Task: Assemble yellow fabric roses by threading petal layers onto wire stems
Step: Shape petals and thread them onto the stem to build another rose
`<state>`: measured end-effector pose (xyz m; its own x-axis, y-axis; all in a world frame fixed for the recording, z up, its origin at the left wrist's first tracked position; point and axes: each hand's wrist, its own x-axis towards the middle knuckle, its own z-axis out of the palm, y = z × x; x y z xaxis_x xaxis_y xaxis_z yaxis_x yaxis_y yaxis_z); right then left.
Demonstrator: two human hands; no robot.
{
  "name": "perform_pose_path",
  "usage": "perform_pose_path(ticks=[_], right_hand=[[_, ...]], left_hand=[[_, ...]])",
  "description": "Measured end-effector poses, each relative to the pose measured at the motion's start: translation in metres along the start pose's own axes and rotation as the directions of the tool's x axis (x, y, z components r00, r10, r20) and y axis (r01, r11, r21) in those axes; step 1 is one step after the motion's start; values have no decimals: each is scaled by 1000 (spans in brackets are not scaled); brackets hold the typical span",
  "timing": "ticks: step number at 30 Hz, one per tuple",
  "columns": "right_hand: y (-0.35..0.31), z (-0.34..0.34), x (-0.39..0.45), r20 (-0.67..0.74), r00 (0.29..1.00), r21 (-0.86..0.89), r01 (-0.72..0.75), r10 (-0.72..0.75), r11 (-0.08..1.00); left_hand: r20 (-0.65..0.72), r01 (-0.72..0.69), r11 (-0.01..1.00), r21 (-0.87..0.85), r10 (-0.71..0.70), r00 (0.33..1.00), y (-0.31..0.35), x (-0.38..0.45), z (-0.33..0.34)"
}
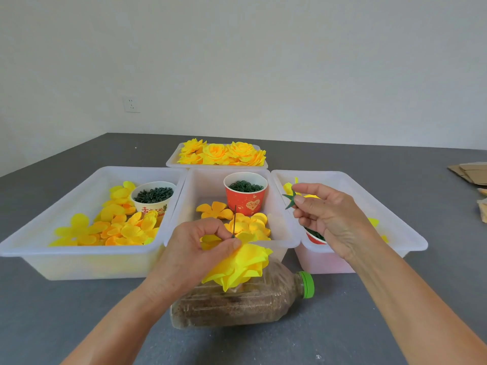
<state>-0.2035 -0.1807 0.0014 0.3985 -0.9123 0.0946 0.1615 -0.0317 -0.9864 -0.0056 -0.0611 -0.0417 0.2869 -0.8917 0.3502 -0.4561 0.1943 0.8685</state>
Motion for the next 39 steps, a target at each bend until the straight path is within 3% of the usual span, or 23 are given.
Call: perform_pose_path(ticks=[4,9,22,32,39], right_hand=[[-6,33,-18,133,990,10,43,-44,999],[-8,62,-26,192,981,64,24,-36,998],[-4,76,-24,193,975,3,116,-115,993],[-6,74,-27,302,947,-62,131,-107,989],[-7,77,-24,234,961,-45,160,-145,986]], left_hand=[[2,-3,1000,-5,3,1000,2,-1,1],[14,-38,999,-2,38,999,2,-1,0],[8,-72,997,2,72,997,1,-1,1],[17,-67,998,-2,67,998,2,-1,1],[12,-74,997,14,74,997,3,-1,0]])
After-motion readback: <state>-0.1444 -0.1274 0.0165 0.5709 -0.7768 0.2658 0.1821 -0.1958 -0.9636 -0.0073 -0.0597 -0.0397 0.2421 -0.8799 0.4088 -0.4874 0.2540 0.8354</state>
